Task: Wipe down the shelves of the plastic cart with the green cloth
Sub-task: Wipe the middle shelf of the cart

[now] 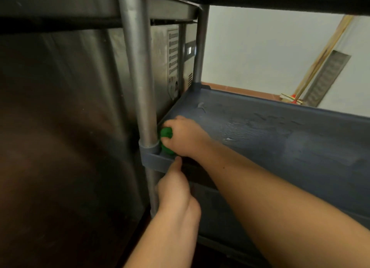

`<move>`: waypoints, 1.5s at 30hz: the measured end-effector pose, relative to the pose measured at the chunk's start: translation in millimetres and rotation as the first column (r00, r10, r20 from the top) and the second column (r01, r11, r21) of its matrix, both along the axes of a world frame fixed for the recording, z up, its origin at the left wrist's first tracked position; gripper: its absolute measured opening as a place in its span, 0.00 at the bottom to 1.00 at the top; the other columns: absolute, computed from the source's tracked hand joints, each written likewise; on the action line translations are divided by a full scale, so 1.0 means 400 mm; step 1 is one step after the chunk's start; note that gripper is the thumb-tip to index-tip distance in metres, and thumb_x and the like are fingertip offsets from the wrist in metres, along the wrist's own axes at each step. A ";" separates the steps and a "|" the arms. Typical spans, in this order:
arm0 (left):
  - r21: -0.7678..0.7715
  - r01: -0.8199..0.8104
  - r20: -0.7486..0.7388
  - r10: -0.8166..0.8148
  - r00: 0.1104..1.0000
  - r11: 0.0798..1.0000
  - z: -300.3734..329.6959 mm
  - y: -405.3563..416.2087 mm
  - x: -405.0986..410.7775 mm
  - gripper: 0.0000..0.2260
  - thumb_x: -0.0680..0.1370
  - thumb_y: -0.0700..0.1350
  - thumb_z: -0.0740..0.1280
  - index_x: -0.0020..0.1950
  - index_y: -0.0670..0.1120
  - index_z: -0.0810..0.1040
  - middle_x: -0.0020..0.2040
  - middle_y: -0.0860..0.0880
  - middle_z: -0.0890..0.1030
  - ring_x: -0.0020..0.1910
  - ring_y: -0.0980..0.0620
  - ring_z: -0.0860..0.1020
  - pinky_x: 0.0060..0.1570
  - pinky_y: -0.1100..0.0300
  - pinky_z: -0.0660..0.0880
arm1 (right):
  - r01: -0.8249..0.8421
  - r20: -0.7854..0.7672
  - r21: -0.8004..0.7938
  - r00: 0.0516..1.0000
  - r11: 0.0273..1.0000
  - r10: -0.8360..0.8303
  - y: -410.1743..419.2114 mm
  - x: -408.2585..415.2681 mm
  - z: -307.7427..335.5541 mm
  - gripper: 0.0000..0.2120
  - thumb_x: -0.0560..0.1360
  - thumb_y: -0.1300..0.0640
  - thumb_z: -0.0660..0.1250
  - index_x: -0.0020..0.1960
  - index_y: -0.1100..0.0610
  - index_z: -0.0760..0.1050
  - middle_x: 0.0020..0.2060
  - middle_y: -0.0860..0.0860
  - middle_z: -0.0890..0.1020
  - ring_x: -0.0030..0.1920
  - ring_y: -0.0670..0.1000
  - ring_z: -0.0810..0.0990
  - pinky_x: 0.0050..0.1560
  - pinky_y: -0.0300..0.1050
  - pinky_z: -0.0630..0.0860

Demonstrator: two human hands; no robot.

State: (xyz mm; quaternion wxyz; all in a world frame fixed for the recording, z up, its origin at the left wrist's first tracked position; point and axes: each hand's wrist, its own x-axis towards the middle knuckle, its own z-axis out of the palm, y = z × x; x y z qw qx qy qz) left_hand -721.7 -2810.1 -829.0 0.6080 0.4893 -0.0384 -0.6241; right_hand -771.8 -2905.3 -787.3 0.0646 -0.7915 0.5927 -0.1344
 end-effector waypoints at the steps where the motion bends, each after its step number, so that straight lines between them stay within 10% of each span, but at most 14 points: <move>1: 0.012 -0.025 0.071 0.024 0.997 1.000 0.003 0.000 0.012 0.24 0.62 0.53 0.76 0.55 0.45 0.80 0.47 0.43 0.85 0.46 0.42 0.83 0.55 0.43 0.78 | 0.006 -0.008 -0.001 1.000 1.000 -0.006 -0.013 0.001 -0.002 0.22 0.75 0.44 0.65 0.67 0.48 0.74 0.59 0.56 0.74 0.60 0.62 0.75 0.60 0.55 0.75; 6: -0.335 -0.023 0.459 0.184 0.869 0.942 0.041 0.016 0.040 0.12 0.72 0.31 0.66 0.50 0.47 0.76 0.45 0.45 0.79 0.44 0.49 0.79 0.53 0.46 0.77 | -0.020 0.037 -0.040 0.999 0.999 0.022 -0.025 -0.022 -0.019 0.19 0.74 0.43 0.67 0.64 0.46 0.77 0.58 0.54 0.75 0.58 0.60 0.76 0.59 0.55 0.75; 10: -0.496 0.361 0.852 0.363 0.376 0.789 -0.001 0.014 0.036 0.17 0.72 0.29 0.64 0.54 0.47 0.78 0.50 0.52 0.77 0.49 0.58 0.77 0.55 0.66 0.74 | -0.064 0.041 -0.039 0.997 0.997 0.065 -0.019 -0.059 -0.020 0.18 0.73 0.50 0.70 0.63 0.46 0.78 0.55 0.54 0.76 0.54 0.59 0.79 0.56 0.54 0.77; 16: -0.030 0.603 0.893 0.293 -0.342 0.797 -0.007 0.000 0.027 0.16 0.79 0.50 0.57 0.64 0.50 0.76 0.61 0.49 0.79 0.62 0.49 0.75 0.62 0.56 0.70 | 0.074 -0.002 -0.001 0.997 0.997 -0.074 0.018 -0.197 0.007 0.24 0.74 0.44 0.70 0.68 0.48 0.75 0.62 0.52 0.75 0.61 0.55 0.76 0.63 0.50 0.72; 19: 0.249 0.564 0.833 0.123 -0.539 0.787 0.028 0.007 -0.009 0.22 0.82 0.54 0.48 0.74 0.55 0.68 0.76 0.51 0.67 0.76 0.50 0.61 0.73 0.52 0.56 | 0.153 -0.028 0.034 0.988 0.988 -0.152 0.059 -0.304 0.014 0.24 0.75 0.42 0.68 0.69 0.47 0.73 0.64 0.52 0.74 0.62 0.56 0.75 0.64 0.50 0.72; 25: 0.481 0.633 0.824 -0.067 -0.562 0.606 0.081 -0.025 -0.212 0.26 0.82 0.51 0.53 0.80 0.48 0.53 0.80 0.48 0.53 0.79 0.47 0.50 0.77 0.47 0.52 | 0.207 -0.061 0.092 0.978 0.974 -0.202 0.163 -0.483 0.031 0.24 0.76 0.43 0.67 0.71 0.47 0.72 0.64 0.53 0.72 0.61 0.57 0.75 0.62 0.53 0.73; 38: 0.136 0.634 0.902 0.170 -0.397 0.761 0.056 0.083 -0.396 0.18 0.72 0.41 0.64 0.60 0.52 0.79 0.60 0.47 0.78 0.59 0.43 0.72 0.59 0.52 0.72 | 0.446 0.016 0.065 0.894 0.893 -0.447 0.422 -0.982 0.019 0.17 0.75 0.44 0.70 0.62 0.45 0.77 0.61 0.49 0.75 0.60 0.55 0.76 0.61 0.53 0.74; 42: 0.004 0.822 0.891 0.371 -0.261 0.569 0.062 0.196 -0.598 0.11 0.71 0.44 0.62 0.50 0.53 0.79 0.48 0.52 0.78 0.51 0.47 0.73 0.49 0.52 0.75 | 0.429 0.021 -0.001 0.903 0.903 -0.429 0.432 -0.997 0.000 0.14 0.75 0.43 0.70 0.59 0.44 0.78 0.59 0.49 0.75 0.58 0.56 0.75 0.59 0.53 0.74; 45: 0.129 0.823 0.869 0.336 -0.362 0.553 0.046 0.225 -0.691 0.14 0.74 0.49 0.58 0.55 0.55 0.78 0.52 0.54 0.77 0.54 0.49 0.72 0.50 0.54 0.73 | 0.418 0.040 -0.017 0.908 0.908 -0.418 0.431 -0.997 -0.007 0.13 0.74 0.43 0.69 0.58 0.43 0.78 0.58 0.48 0.75 0.58 0.56 0.75 0.58 0.53 0.75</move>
